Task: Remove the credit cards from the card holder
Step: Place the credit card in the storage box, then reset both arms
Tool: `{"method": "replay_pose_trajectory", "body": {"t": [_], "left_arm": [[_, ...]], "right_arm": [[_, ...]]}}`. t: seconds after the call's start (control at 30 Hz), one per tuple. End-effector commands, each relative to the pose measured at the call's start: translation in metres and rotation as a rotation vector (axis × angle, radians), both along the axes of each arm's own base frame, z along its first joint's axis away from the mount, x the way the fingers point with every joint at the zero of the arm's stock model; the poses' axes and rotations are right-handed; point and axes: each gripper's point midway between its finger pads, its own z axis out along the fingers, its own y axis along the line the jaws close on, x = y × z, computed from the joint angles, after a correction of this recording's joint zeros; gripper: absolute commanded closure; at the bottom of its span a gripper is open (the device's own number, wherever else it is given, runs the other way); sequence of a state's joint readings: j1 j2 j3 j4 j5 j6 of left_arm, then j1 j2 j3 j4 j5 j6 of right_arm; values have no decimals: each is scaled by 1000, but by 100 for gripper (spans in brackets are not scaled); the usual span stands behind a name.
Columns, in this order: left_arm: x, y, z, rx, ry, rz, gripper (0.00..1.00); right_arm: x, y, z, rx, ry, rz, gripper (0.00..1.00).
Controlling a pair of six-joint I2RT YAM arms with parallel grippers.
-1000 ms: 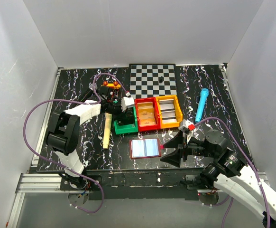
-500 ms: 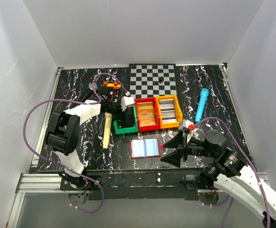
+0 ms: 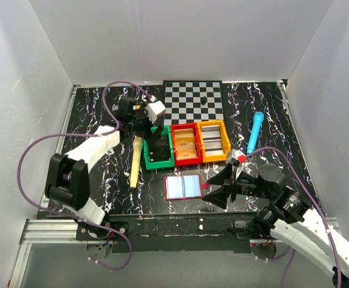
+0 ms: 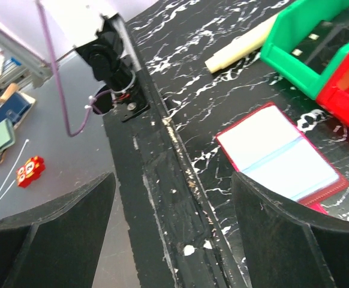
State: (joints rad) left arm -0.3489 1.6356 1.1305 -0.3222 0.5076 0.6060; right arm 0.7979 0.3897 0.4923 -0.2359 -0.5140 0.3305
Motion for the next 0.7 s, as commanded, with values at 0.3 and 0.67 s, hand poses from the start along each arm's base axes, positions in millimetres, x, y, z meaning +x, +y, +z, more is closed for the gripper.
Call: {"method": "replay_pose_trajectory", "body": {"t": [0.3,0.67], "left_arm": [[-34,97,72,-337,236,1108,2],[-106,139,71,-668,279,1298,2]], "right_arm": [[91,-78,16,-129,-42,-728,12],[102,-111,-14,-335,119,-946,7]]}}
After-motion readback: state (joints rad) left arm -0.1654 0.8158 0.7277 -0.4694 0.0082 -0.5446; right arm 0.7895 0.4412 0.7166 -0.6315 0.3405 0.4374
